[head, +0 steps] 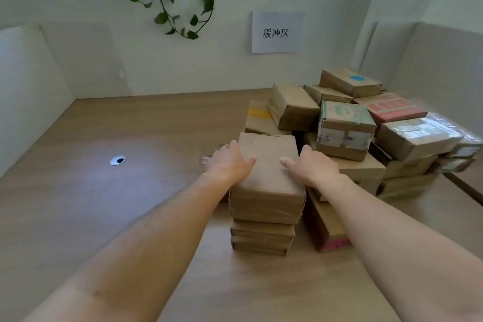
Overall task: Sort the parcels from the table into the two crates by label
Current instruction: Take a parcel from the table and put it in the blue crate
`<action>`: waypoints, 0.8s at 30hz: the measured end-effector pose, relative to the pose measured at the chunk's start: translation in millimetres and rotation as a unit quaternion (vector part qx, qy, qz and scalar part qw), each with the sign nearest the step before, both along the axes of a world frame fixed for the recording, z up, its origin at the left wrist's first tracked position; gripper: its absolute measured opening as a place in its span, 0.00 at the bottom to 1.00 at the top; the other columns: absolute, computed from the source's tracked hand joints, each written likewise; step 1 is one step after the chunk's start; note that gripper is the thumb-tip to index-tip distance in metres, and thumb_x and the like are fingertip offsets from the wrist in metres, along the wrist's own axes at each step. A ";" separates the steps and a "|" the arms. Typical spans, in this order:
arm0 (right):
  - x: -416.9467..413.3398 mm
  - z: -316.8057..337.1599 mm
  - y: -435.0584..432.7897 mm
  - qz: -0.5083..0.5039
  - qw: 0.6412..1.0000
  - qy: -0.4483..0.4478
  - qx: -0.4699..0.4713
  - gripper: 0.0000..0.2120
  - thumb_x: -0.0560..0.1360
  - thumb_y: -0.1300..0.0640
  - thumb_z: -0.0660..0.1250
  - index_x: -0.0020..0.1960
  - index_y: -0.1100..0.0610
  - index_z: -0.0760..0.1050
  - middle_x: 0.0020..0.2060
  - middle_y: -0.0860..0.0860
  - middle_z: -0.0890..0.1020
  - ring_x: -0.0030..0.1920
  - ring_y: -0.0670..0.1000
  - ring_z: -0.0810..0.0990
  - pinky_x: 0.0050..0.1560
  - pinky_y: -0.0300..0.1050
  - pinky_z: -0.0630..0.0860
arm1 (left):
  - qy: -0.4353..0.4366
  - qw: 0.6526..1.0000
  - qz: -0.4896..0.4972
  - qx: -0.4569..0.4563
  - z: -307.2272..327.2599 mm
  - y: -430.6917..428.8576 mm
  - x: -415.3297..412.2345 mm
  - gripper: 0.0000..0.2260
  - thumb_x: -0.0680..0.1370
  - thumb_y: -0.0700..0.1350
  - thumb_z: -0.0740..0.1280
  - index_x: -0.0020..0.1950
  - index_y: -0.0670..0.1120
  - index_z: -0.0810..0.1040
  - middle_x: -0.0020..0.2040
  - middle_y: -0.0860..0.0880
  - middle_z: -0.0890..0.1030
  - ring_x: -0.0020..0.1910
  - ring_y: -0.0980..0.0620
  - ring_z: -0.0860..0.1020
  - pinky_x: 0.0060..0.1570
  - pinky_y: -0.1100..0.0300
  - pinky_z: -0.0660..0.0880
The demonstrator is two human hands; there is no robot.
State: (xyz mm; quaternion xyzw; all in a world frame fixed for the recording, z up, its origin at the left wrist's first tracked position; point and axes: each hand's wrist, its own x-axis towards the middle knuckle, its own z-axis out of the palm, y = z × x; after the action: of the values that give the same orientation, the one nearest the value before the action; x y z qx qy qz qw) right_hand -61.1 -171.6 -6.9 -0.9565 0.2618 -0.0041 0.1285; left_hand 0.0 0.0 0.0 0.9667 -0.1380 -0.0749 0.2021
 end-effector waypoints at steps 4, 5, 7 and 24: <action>3.8 -9.0 1.7 -0.025 0.995 0.050 0.078 0.32 0.77 0.34 0.57 0.69 0.57 0.65 0.57 0.54 0.77 0.54 0.56 0.76 0.47 0.49 0.72 | 0.084 0.996 0.003 -0.009 -11.2 0.4 11.5 0.26 0.80 0.59 0.59 0.71 0.42 0.68 0.66 0.44 0.75 0.63 0.44 0.74 0.57 0.54 0.72; 5.3 -12.3 1.1 -0.033 0.992 0.051 0.115 0.32 0.77 0.34 0.57 0.69 0.58 0.66 0.54 0.54 0.76 0.51 0.55 0.76 0.47 0.49 0.73 | 0.105 0.994 0.000 -0.027 -14.0 -0.6 12.1 0.24 0.81 0.57 0.60 0.70 0.42 0.70 0.65 0.43 0.76 0.63 0.44 0.74 0.57 0.54 0.71; 6.9 -15.7 -0.6 -0.041 0.982 0.049 0.180 0.31 0.77 0.35 0.58 0.69 0.58 0.67 0.55 0.54 0.77 0.48 0.55 0.75 0.45 0.49 0.75 | 0.135 0.989 0.009 -0.063 -15.2 0.4 8.8 0.22 0.80 0.55 0.63 0.68 0.41 0.72 0.64 0.43 0.76 0.63 0.43 0.75 0.59 0.54 0.73; -65.6 24.5 17.9 0.079 0.873 -0.057 0.478 0.38 0.74 0.32 0.61 0.76 0.52 0.58 0.69 0.55 0.71 0.64 0.59 0.74 0.60 0.62 0.74 | 0.132 0.939 0.136 -0.288 19.4 50.0 -92.5 0.36 0.71 0.45 0.72 0.74 0.56 0.58 0.67 0.45 0.69 0.61 0.42 0.73 0.61 0.41 0.74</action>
State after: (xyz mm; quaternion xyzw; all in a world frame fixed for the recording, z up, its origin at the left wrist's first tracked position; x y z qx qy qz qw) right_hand -126.8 -153.7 17.6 -0.7944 0.1473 0.0776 0.5841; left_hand -92.5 50.0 19.4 0.8582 0.0071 -0.1310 0.4963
